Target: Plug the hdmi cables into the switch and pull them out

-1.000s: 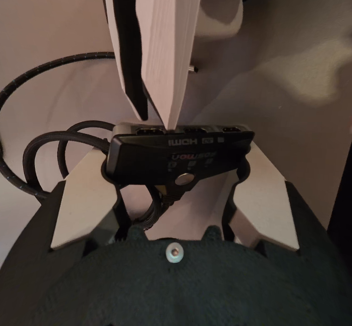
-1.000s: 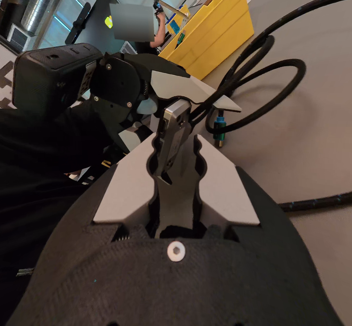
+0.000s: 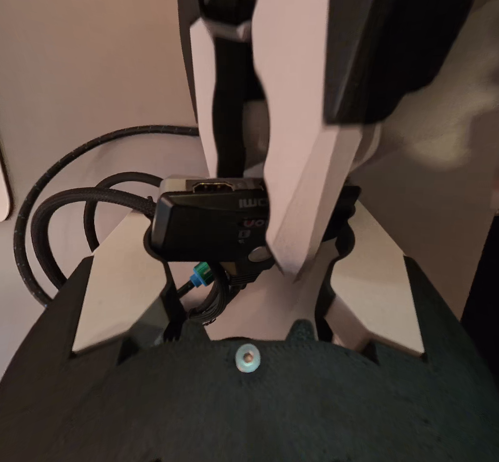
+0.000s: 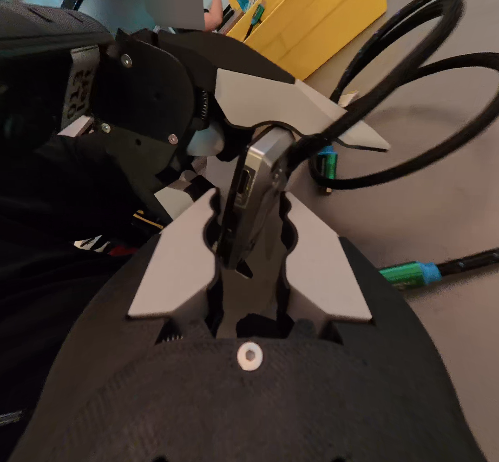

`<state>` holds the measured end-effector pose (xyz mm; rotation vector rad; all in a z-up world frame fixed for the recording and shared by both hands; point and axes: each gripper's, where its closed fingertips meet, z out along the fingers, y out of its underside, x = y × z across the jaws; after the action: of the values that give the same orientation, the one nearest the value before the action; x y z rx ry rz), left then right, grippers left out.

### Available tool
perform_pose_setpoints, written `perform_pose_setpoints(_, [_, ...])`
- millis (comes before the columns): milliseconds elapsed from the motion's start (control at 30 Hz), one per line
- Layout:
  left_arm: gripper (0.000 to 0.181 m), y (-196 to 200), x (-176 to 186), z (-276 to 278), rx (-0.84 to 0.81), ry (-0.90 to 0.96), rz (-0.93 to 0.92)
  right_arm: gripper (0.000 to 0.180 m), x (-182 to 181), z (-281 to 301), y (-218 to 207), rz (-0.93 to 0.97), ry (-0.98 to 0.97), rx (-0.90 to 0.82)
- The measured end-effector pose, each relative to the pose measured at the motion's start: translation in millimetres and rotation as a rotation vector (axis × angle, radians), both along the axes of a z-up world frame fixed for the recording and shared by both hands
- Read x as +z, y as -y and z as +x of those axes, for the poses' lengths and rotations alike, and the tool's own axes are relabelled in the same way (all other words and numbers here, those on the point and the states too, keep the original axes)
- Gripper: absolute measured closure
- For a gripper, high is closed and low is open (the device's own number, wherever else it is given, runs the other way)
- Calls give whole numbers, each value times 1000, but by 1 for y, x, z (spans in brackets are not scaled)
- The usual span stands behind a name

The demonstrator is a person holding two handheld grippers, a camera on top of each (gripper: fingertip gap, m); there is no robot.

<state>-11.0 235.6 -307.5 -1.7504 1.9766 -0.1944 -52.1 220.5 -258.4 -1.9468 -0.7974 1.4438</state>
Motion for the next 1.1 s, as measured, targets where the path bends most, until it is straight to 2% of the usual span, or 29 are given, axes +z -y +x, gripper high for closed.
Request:
perform_pose_setpoints(167, [50, -1, -8, 1, -2, -39, 23, 151, -12, 0, -2, 25, 79, -29])
perform_pose_setpoints(300, [50, -3, 1, 0, -3, -23, 21, 153, -5, 3, -6, -11, 12, -51])
perform_pose_setpoints(433, [58, -14, 14, -17, 21, -48, 68, 155, -7, 16, -12, -27, 5, -71])
perform_pose_setpoints(500, [71, -13, 20, -22, 18, -33, 53, 156, -4, 20, -15, -29, -10, -83])
perform_pose_setpoints(567, [97, -6, 18, -26, 0, -38, 24, 157, -4, 21, -16, -24, -11, -82])
perform_pose_setpoints(633, [102, -7, 9, -29, 5, -77, 30, 157, -3, 19, -14, -23, -18, -76])
perform_pose_setpoints(733, [98, -17, -7, -32, 35, -135, 69, 157, 1, 14, -10, -21, -30, -51])
perform_pose_setpoints(967, [153, -13, -19, -22, 51, -97, 3, 158, 3, 15, -10, -9, -24, -51])
perform_pose_setpoints(1033, [164, -12, -17, -20, 47, -73, 0, 157, 5, 17, -12, -11, -39, -62])
perform_pose_setpoints(1100, [164, -13, -15, -19, 48, -69, 5, 158, 6, 17, -12, 0, -40, -61])
